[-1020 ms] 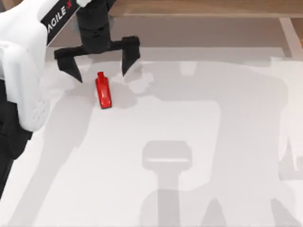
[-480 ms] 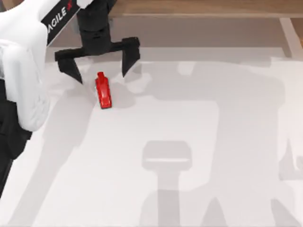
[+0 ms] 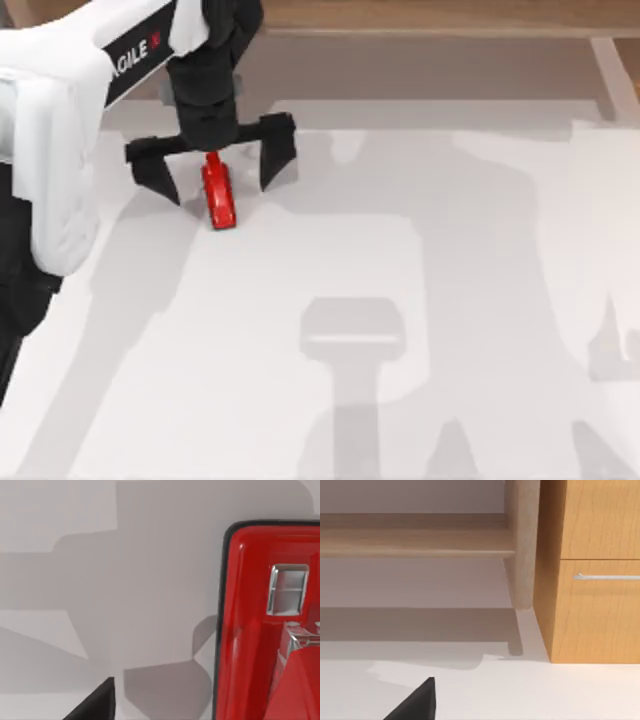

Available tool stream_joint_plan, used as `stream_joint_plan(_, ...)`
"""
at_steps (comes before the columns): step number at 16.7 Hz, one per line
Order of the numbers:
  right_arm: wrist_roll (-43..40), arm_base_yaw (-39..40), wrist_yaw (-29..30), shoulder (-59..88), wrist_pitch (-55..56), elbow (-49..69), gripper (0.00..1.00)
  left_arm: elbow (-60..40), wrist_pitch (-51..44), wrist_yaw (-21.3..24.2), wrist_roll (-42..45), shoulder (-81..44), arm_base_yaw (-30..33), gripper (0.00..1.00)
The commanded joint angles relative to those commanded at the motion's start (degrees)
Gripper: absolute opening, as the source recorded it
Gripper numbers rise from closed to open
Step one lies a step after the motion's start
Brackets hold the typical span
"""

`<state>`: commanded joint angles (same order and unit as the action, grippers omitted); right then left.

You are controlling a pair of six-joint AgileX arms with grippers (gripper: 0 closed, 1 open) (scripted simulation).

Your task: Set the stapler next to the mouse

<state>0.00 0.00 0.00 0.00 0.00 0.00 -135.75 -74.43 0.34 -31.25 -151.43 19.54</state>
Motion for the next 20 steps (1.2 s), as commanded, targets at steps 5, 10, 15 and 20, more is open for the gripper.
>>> stream_joint_plan(5, 0.00, 0.00, 0.00, 0.00, 0.00, 0.00, 1.00, 0.31, 0.30, 0.01, 0.05, 0.01, -0.04, 0.92)
stream_joint_plan(10, 0.00, 0.00, 0.00, 0.00, 0.00, 0.00, 1.00, 0.31, 0.30, 0.01, 0.05, 0.01, -0.04, 0.55)
stream_joint_plan(15, 0.00, 0.00, 0.00, 0.00, 0.00, 0.00, 1.00, 0.31, 0.30, 0.01, 0.05, 0.01, -0.04, 0.17)
stream_joint_plan(20, 0.00, 0.00, 0.00, 0.00, 0.00, 0.00, 1.00, 0.31, 0.30, 0.01, 0.05, 0.01, -0.04, 0.00)
